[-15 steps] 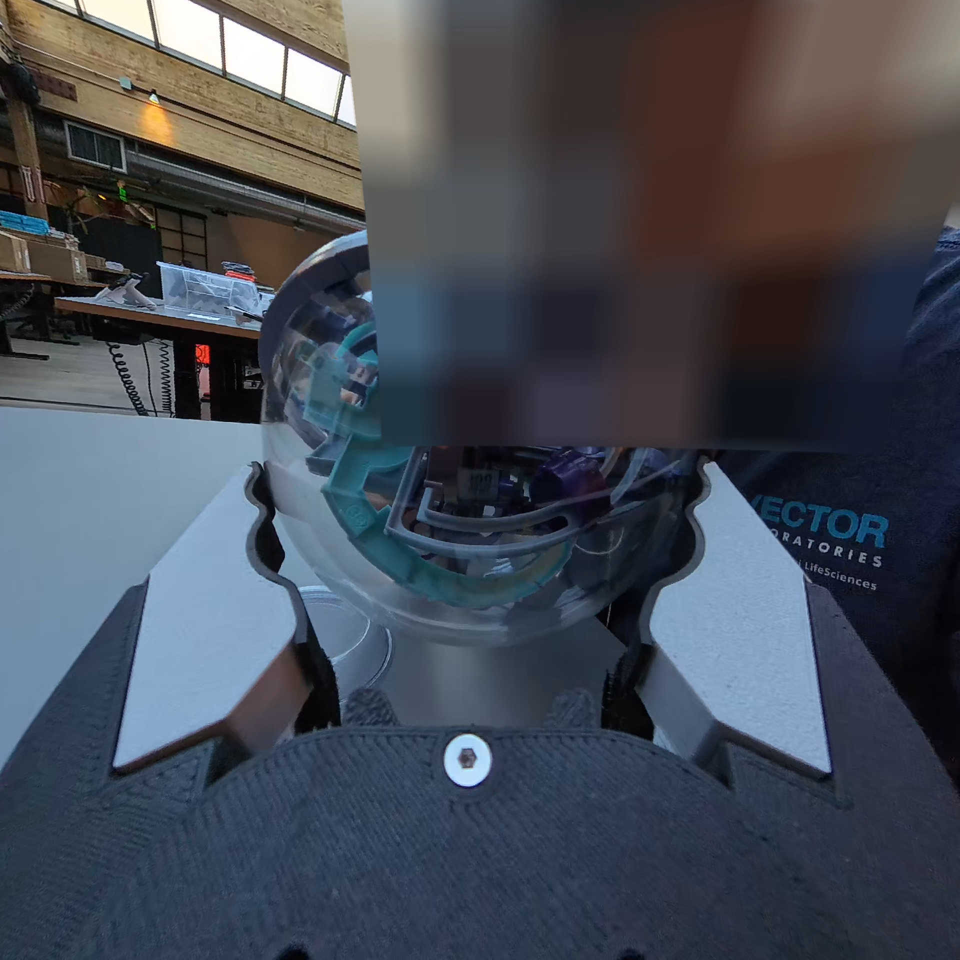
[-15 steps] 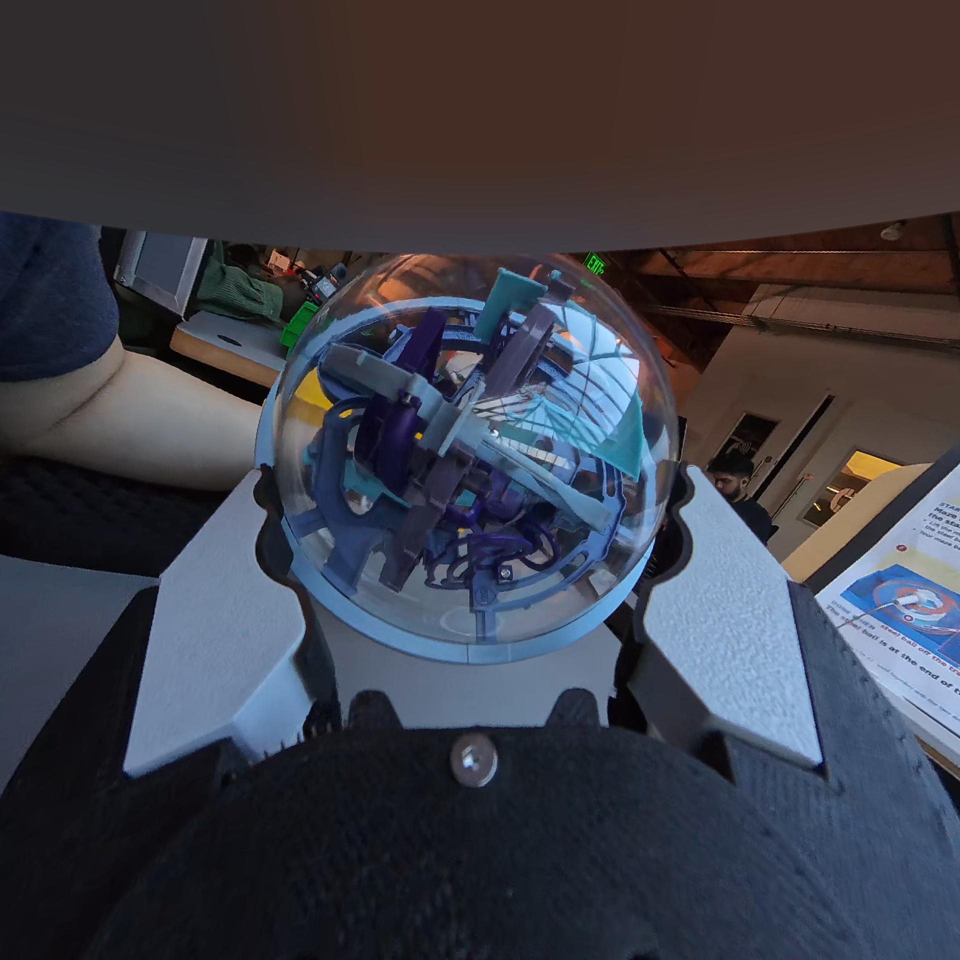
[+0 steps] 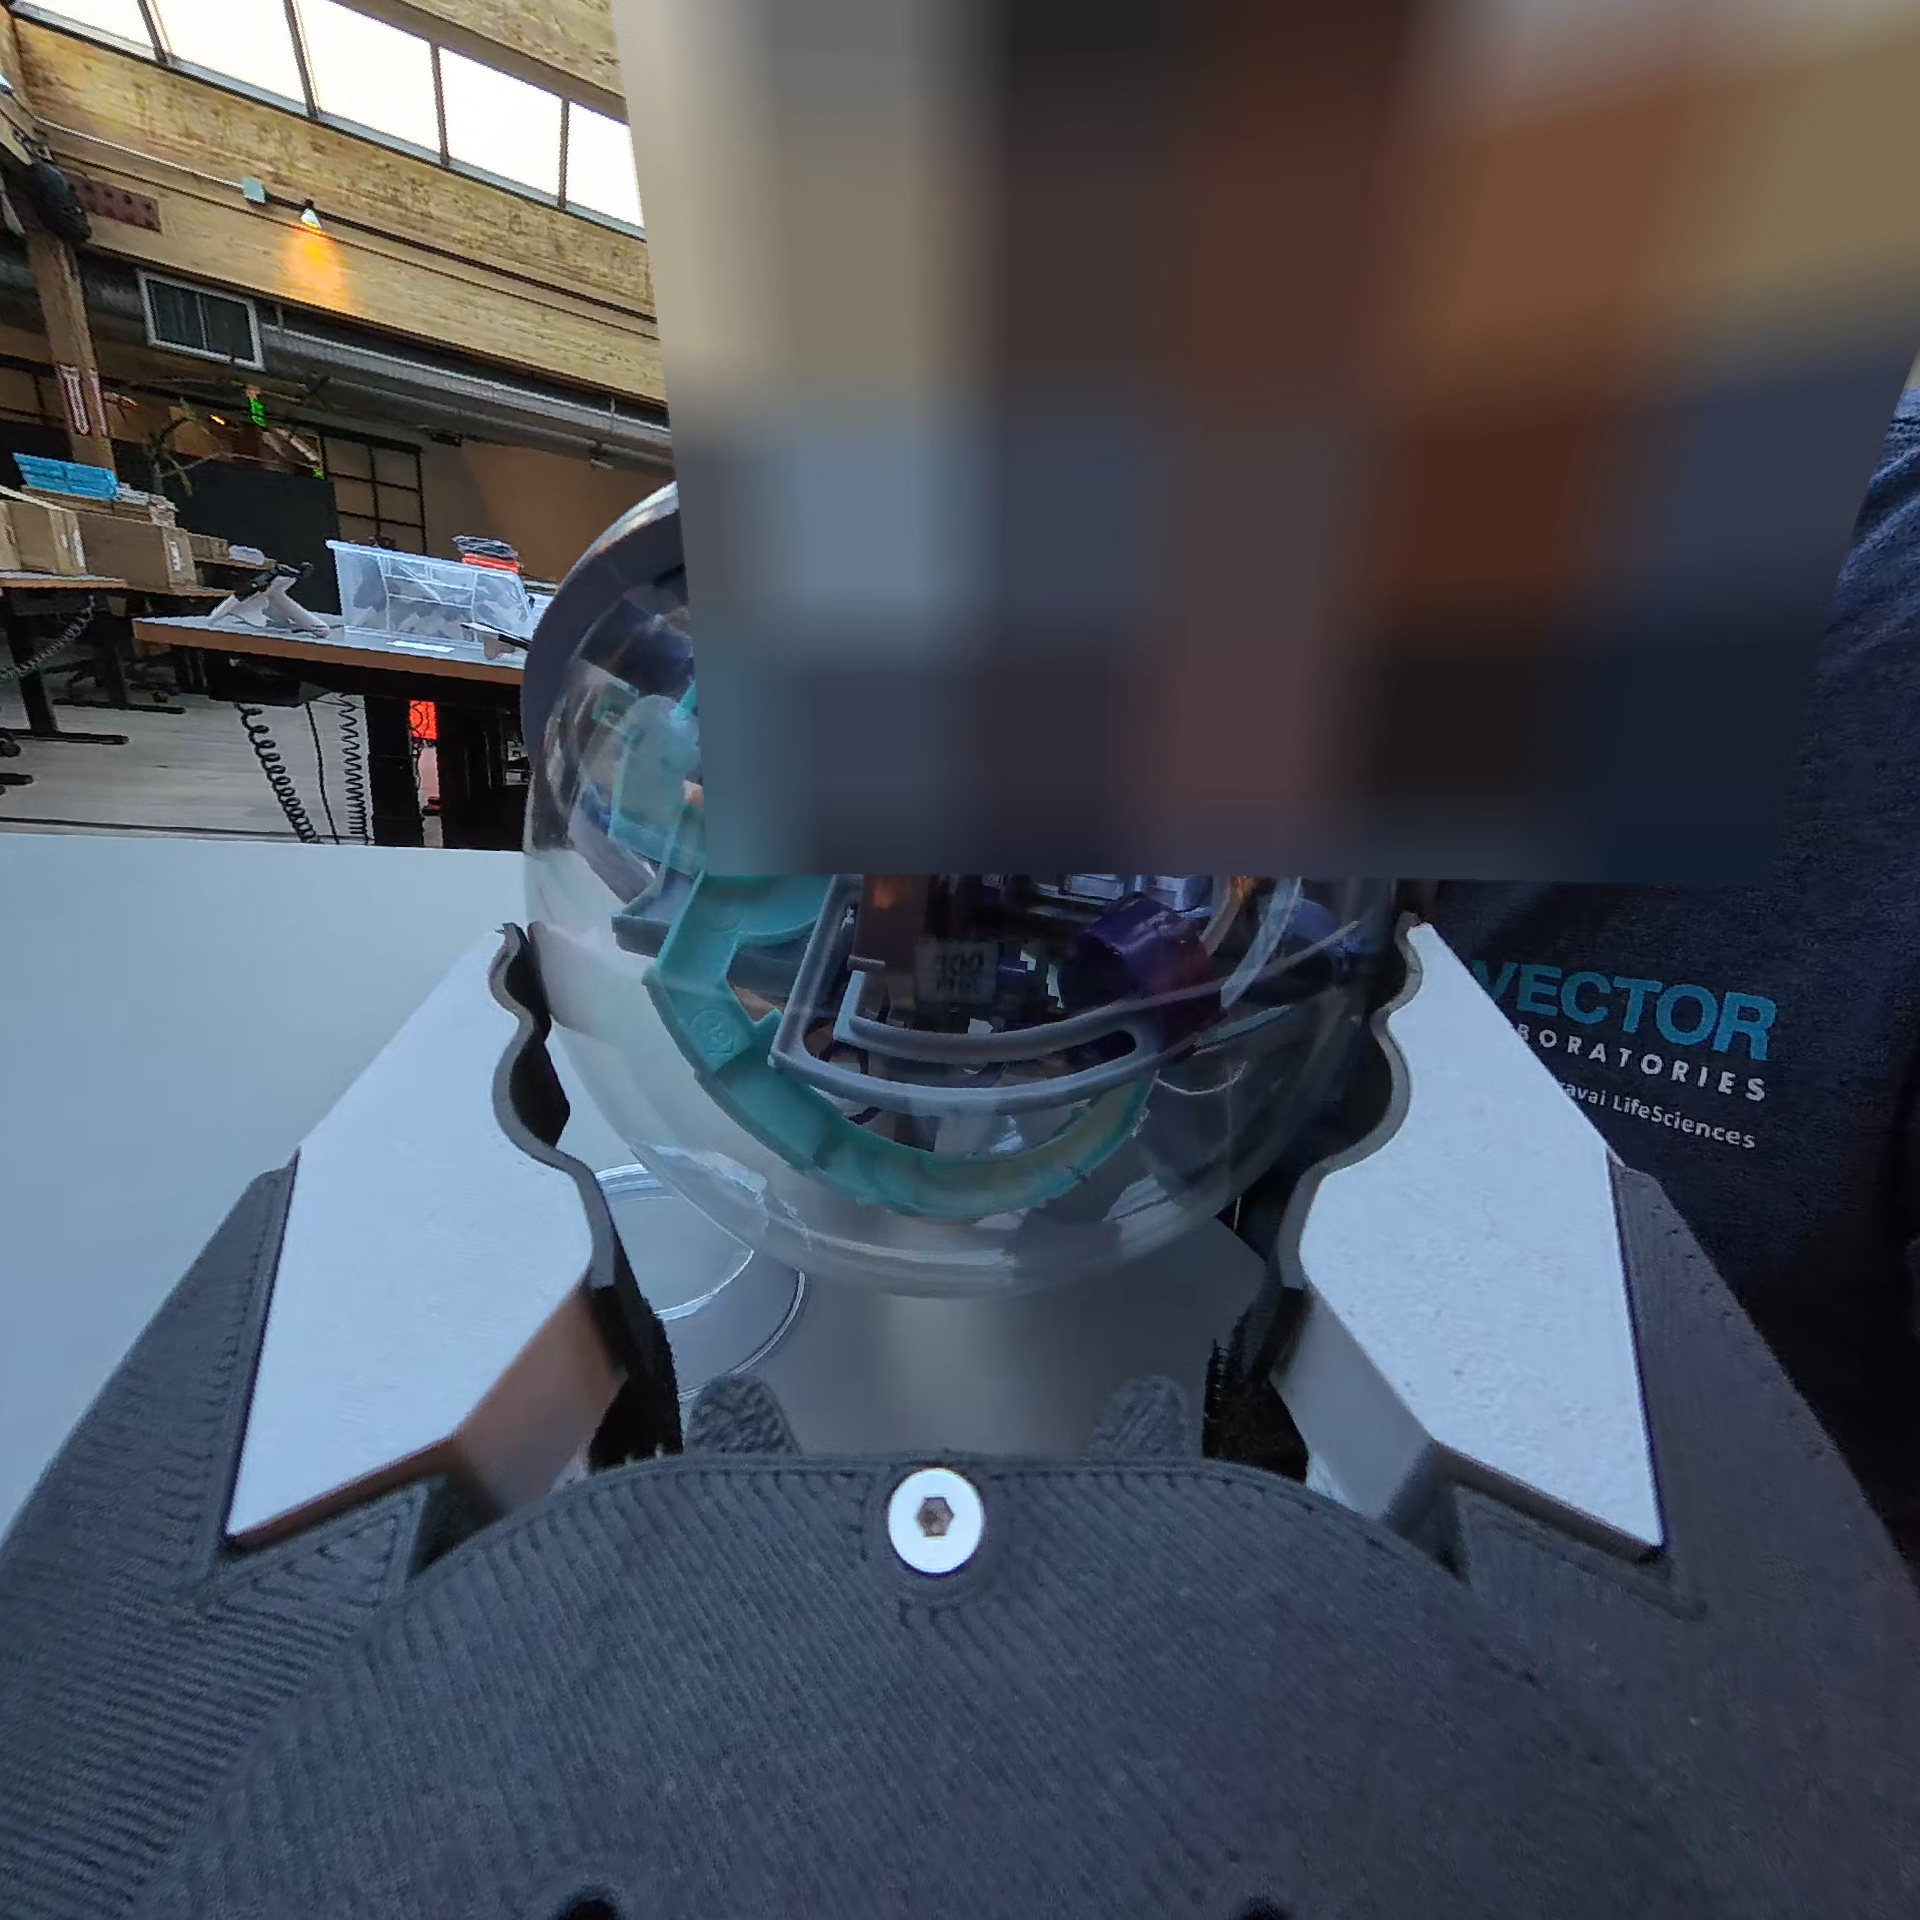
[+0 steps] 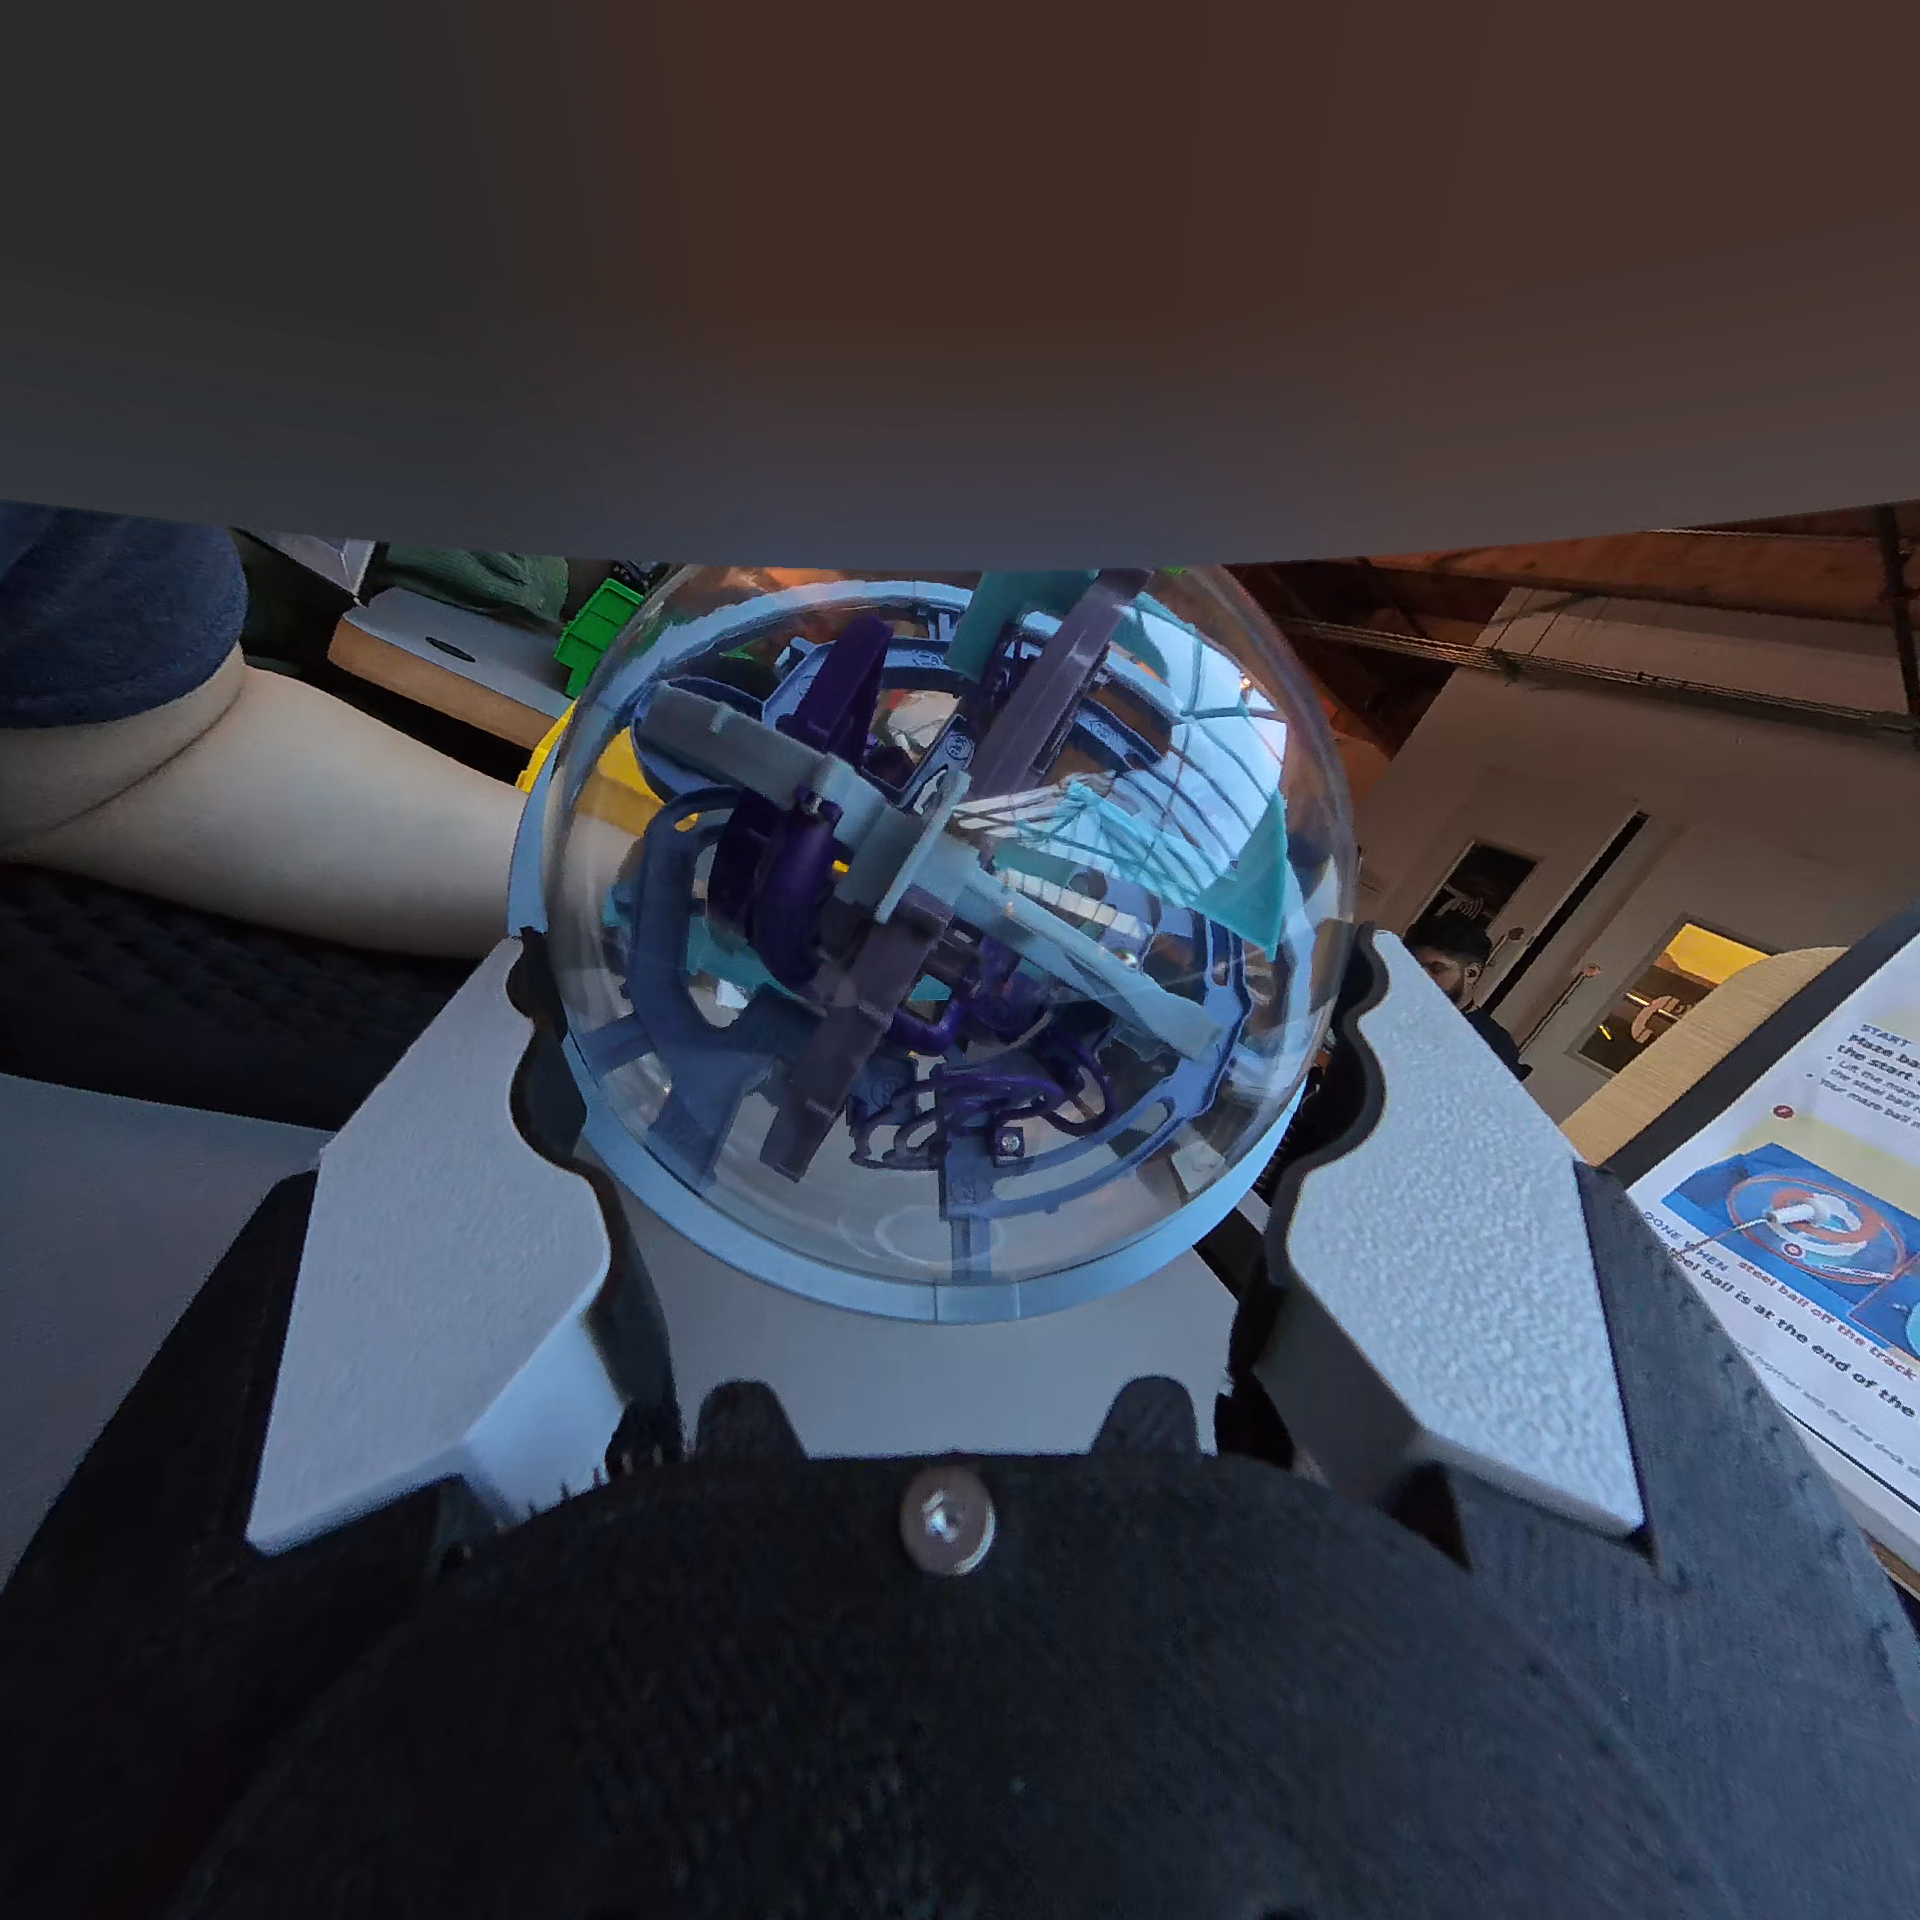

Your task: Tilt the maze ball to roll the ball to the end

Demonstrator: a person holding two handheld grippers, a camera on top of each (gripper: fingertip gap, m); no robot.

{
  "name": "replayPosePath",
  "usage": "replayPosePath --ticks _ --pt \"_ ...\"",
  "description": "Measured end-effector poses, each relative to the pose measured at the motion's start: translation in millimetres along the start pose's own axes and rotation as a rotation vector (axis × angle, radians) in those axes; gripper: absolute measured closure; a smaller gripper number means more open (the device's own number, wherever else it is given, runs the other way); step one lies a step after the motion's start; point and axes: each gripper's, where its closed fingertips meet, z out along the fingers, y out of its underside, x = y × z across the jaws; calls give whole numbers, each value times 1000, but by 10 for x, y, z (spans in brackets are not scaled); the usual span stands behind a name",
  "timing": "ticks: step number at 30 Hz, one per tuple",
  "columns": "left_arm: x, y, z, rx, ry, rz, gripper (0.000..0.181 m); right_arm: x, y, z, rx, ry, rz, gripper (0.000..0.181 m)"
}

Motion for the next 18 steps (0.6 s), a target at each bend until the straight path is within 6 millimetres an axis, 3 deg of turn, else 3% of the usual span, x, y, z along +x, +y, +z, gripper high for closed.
replayPosePath --ticks 18 --pt "-38 -22 -12 11 -20 -24 30 33 39 9 -9 11 26 36"
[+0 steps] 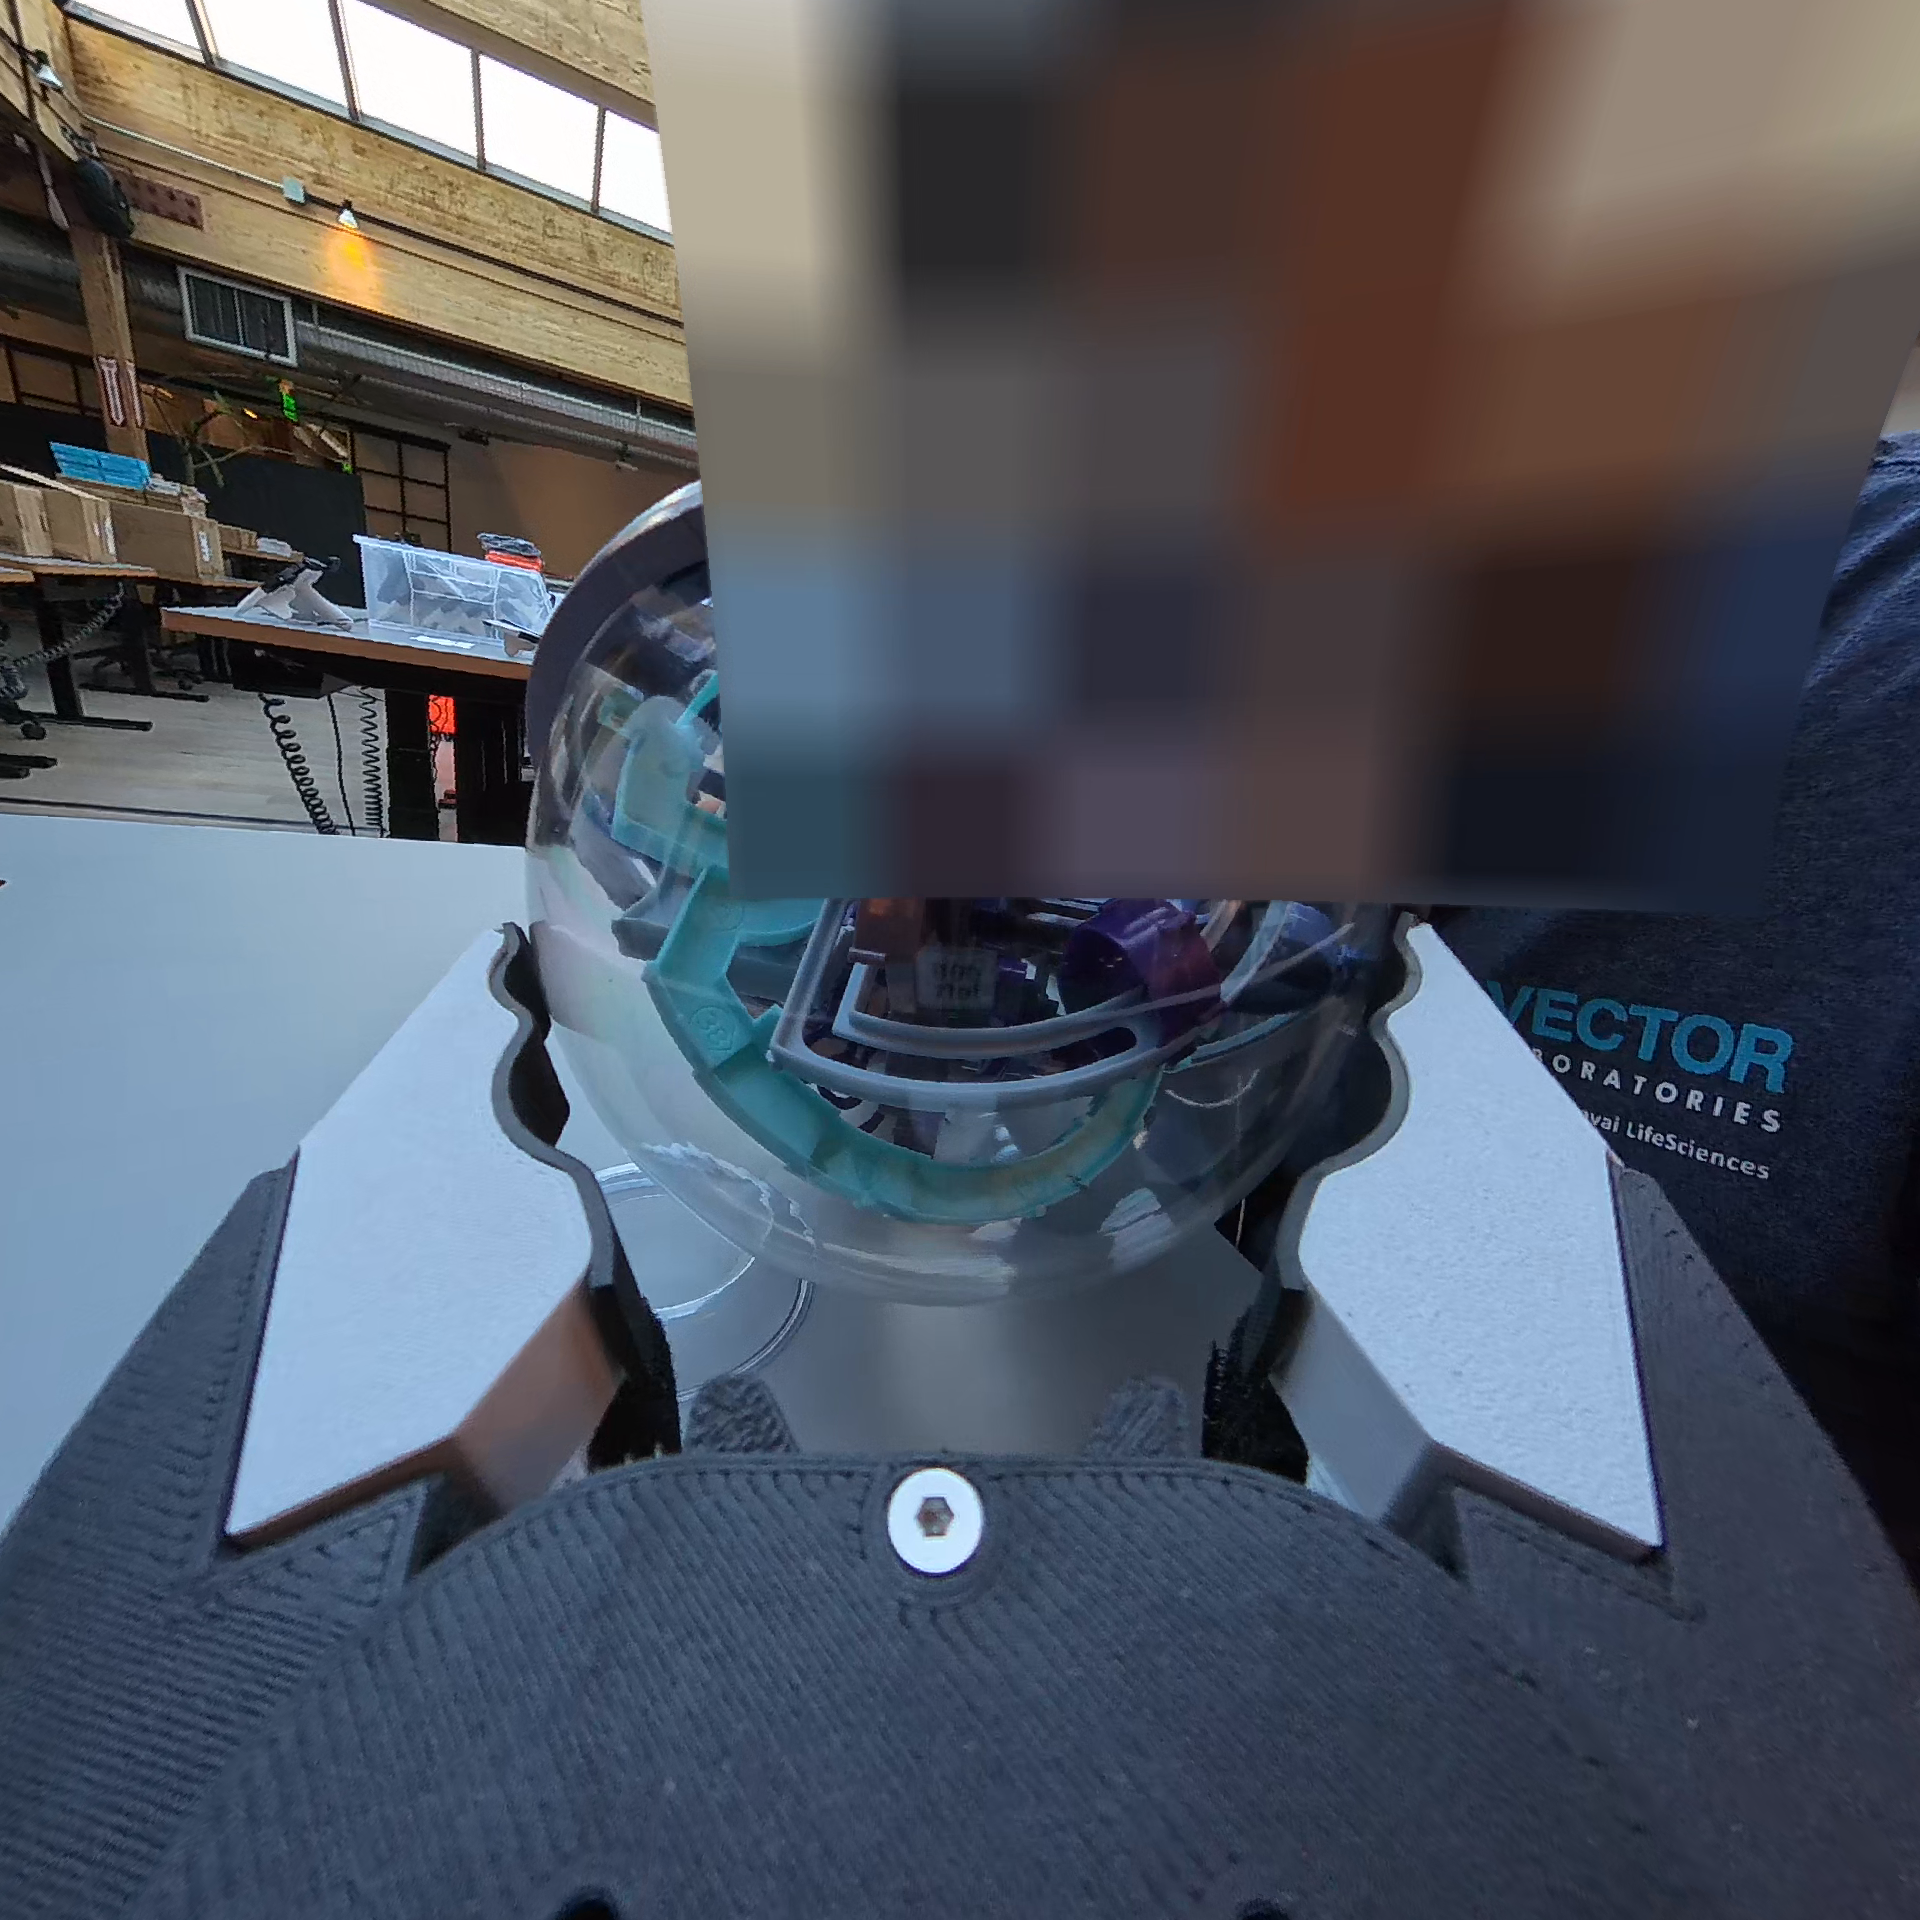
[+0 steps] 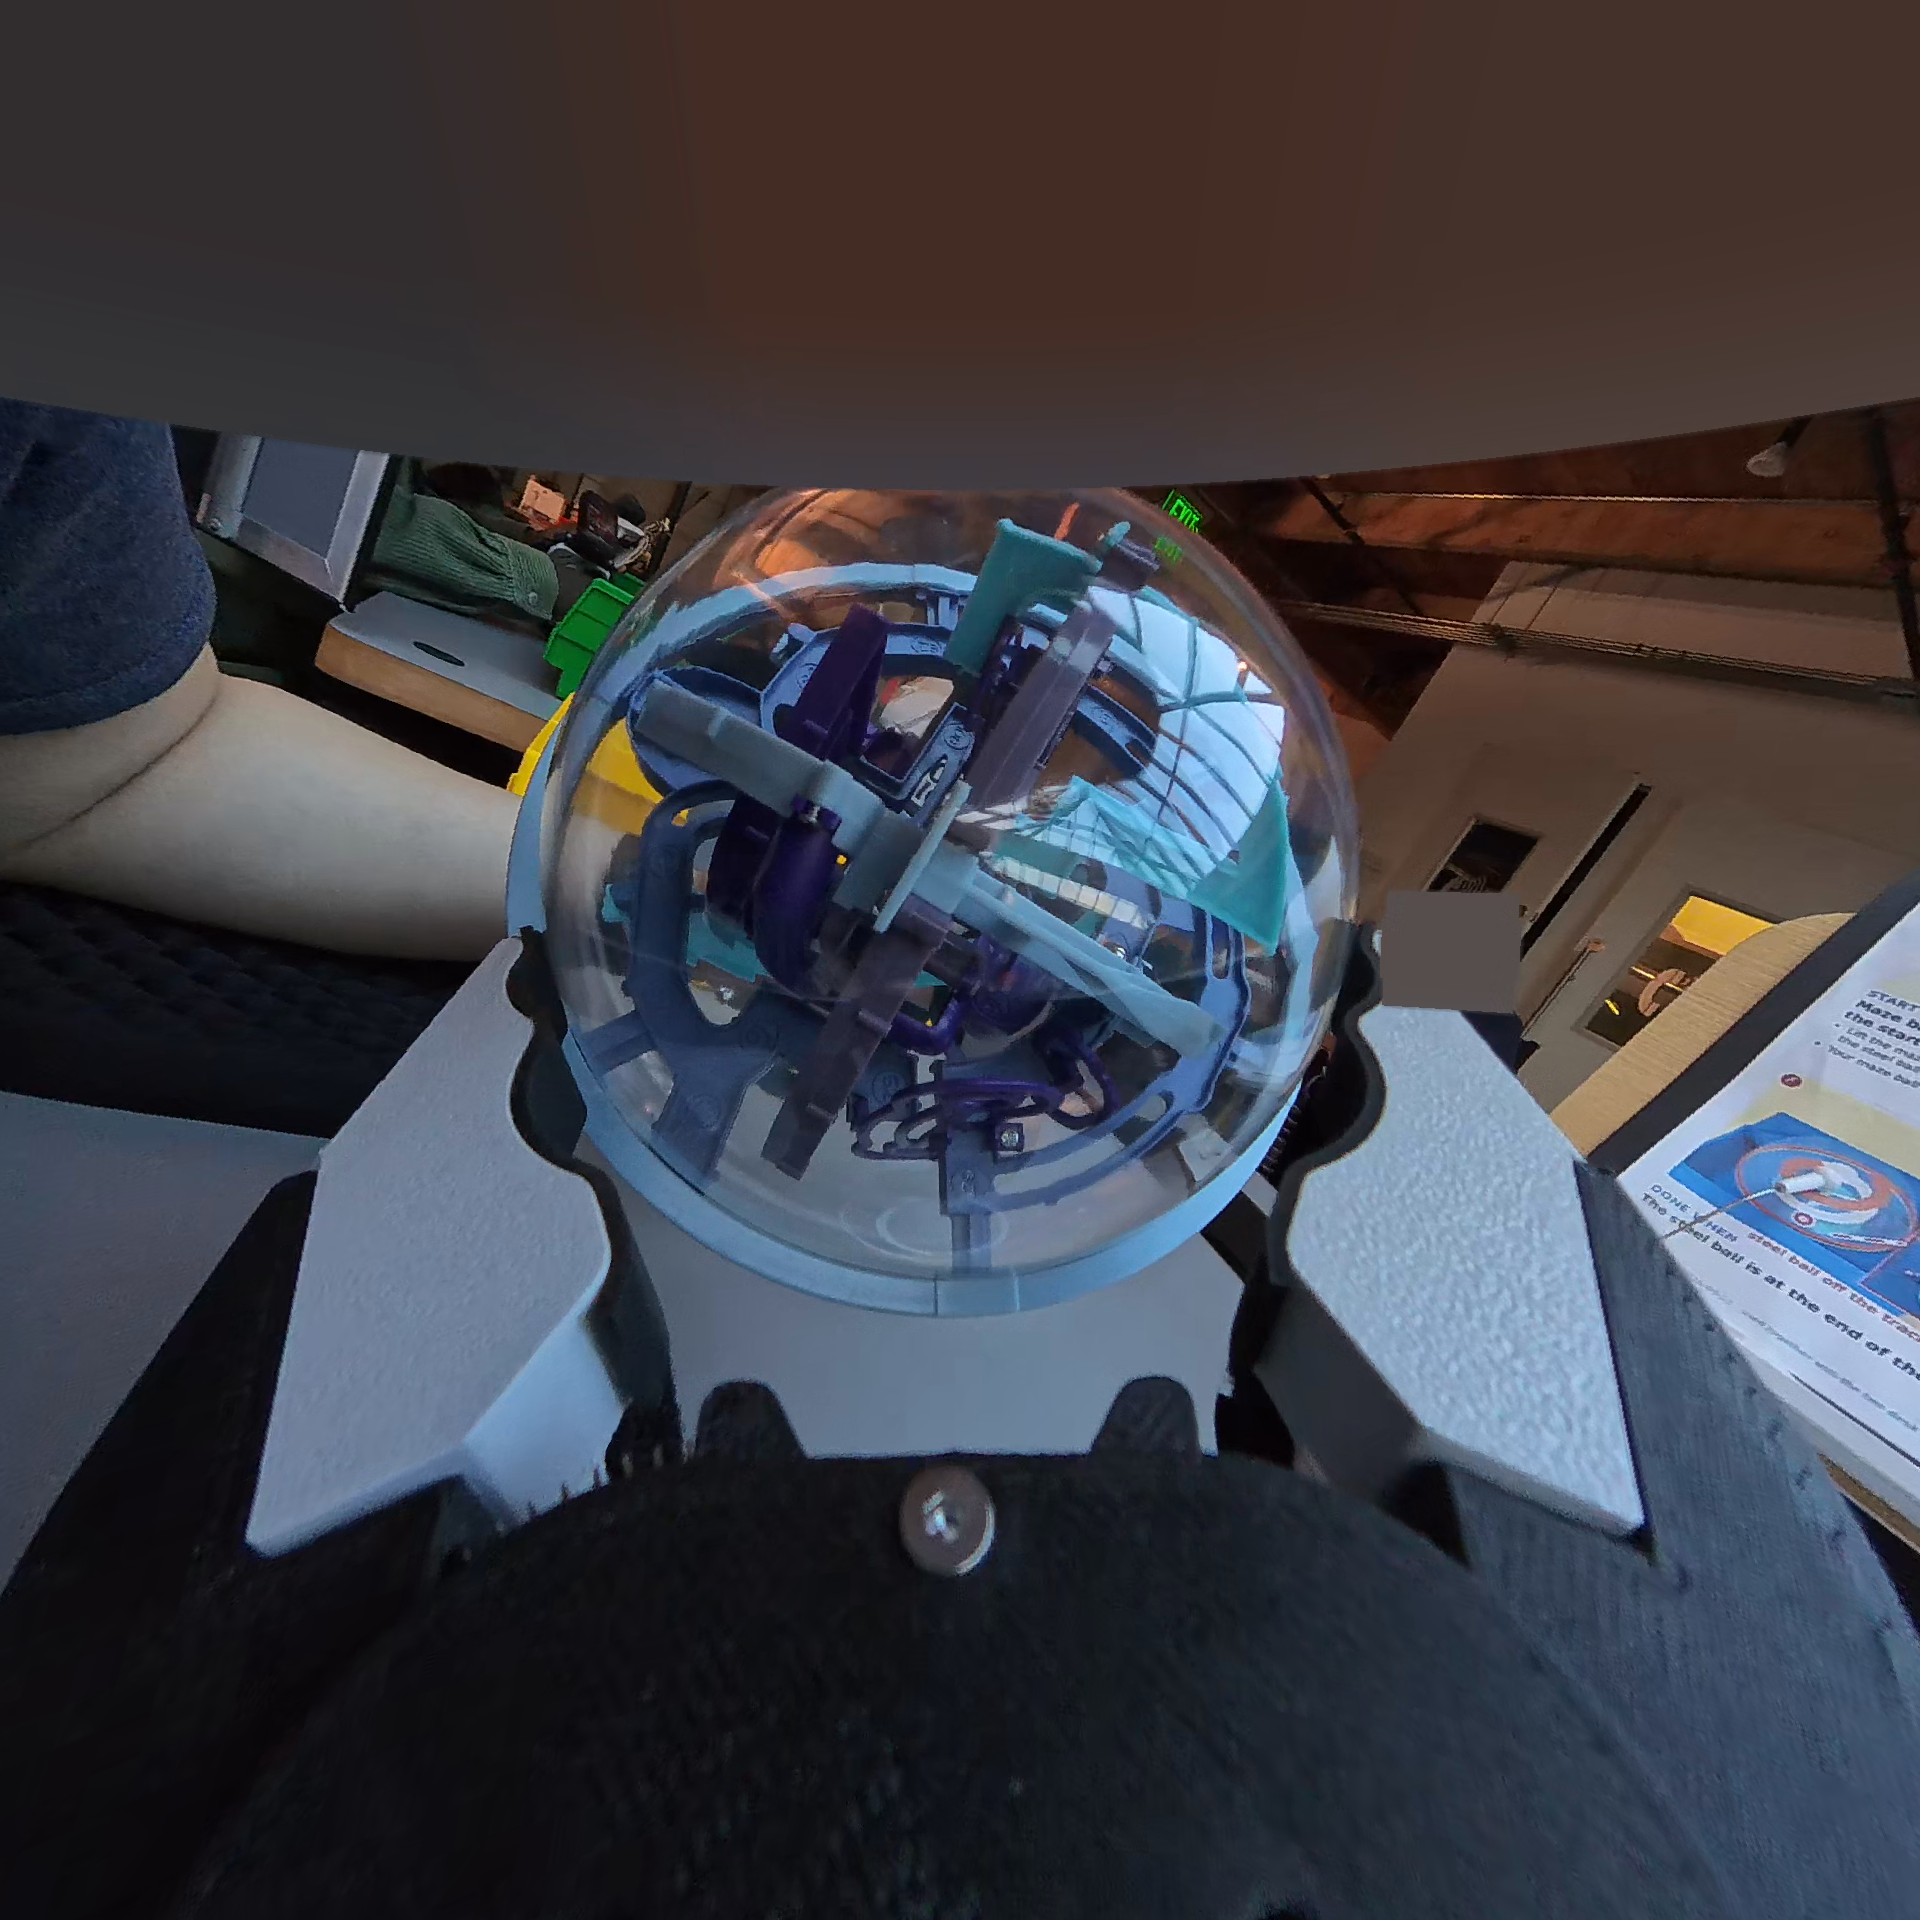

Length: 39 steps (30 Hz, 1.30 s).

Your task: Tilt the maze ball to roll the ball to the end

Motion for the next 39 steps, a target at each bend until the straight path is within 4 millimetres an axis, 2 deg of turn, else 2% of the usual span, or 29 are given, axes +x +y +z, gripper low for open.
replayPosePath --ticks 11,29,39 --pt "-74 2 -4 65 18 -74 30 60 7 -3 7 7 62 36" --pt "-31 -232 119 217 69 -165 30 164 -287 -14 59 57 111 36" --pt "-66 -197 168 253 126 -290 30 171 -338 -19 46 31 95 32"
